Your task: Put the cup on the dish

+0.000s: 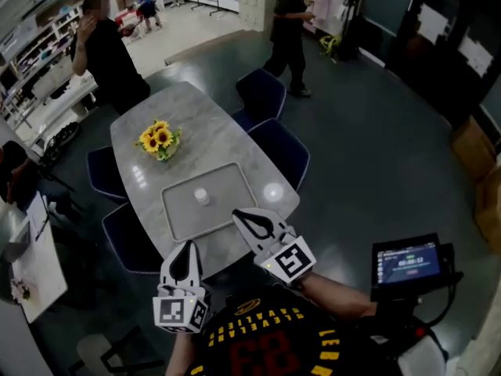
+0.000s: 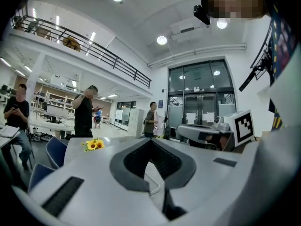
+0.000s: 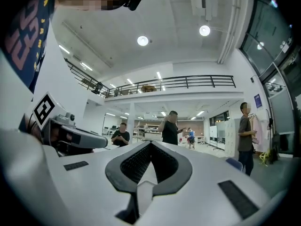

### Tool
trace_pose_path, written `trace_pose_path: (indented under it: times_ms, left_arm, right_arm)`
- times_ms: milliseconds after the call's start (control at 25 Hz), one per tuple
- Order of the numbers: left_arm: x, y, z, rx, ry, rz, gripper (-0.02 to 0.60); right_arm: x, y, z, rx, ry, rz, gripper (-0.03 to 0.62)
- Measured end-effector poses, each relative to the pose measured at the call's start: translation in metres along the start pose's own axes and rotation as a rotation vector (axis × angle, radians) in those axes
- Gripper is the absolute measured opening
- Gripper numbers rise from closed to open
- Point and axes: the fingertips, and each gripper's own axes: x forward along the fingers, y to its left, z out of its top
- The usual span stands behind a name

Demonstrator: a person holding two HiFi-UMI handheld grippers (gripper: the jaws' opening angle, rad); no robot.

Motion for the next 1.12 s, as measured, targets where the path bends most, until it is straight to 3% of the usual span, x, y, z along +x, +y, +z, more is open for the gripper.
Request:
trace_pose_path:
  times_ms: [440,680,880,1120]
  left_arm:
    - [0.03,0.0,-0.018,-0.044,0.03,-0.077,0.002]
    - [0.012,-0.019,-0.017,-0.05,0.037,-0.108,0.002]
    - [0.005,-0.004,-0.02,-0.065,0.05,-0.119,0.002]
    - [0.001,0.01,-0.02,-0.075,0.057,-0.125,0.002]
  right_arm:
    - [-0.002,-0.02,-0.01,-0.018,0.051,-0.073,0.008]
    - [-0.026,-0.008,0.003,0.005,0.027,-0.096,0.008]
    - [-0.017,0.001,0.001,-0.004,0.082,-0.117,0.008]
    - [-0.004,0.012,0.005,0.027,0.075,-0.12,0.008]
